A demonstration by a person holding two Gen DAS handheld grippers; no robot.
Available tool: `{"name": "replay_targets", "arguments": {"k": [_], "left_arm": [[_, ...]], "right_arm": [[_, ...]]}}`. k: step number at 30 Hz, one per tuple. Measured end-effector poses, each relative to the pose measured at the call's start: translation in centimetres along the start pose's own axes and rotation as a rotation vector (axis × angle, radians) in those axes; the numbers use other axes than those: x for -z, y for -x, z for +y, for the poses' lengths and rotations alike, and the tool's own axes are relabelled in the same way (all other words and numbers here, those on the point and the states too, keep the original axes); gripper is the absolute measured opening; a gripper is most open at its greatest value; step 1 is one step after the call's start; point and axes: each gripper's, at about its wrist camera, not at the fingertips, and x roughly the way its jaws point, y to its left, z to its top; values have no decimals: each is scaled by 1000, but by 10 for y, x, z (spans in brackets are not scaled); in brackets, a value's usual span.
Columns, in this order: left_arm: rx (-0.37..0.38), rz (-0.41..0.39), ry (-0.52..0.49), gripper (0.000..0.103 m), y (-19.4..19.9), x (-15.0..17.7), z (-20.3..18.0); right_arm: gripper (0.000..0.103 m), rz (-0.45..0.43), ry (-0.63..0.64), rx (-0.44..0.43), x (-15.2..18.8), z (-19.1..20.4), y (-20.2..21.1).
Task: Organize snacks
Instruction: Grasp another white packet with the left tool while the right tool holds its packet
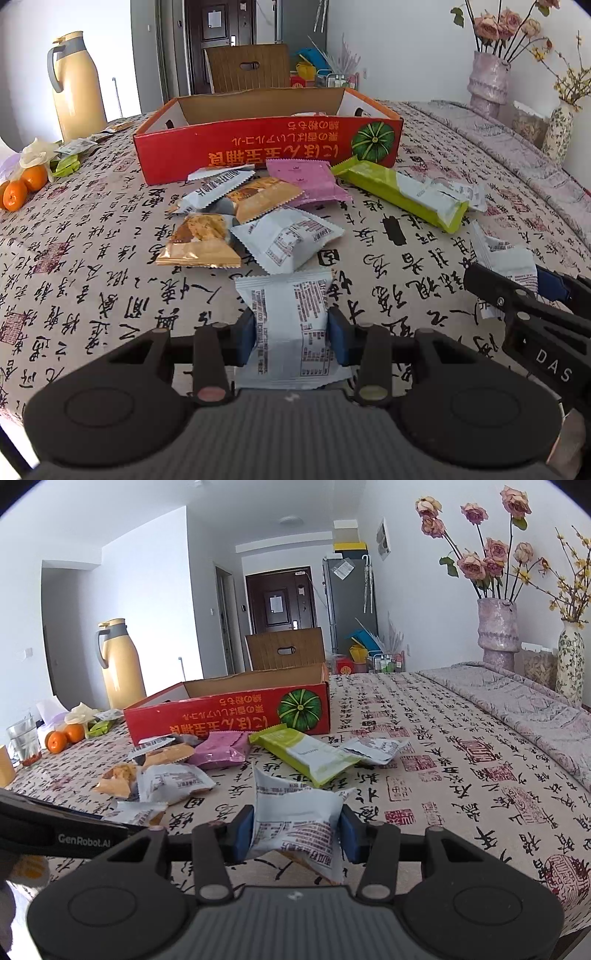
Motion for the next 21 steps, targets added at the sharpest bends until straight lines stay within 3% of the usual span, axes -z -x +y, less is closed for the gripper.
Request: {"name": "replay_targets", "arguments": {"k": [21], "left_arm": [[55,-134,23,41,31,-22,21]], "right_arm": [[47,-32,47,16,-25,21,0]]}}
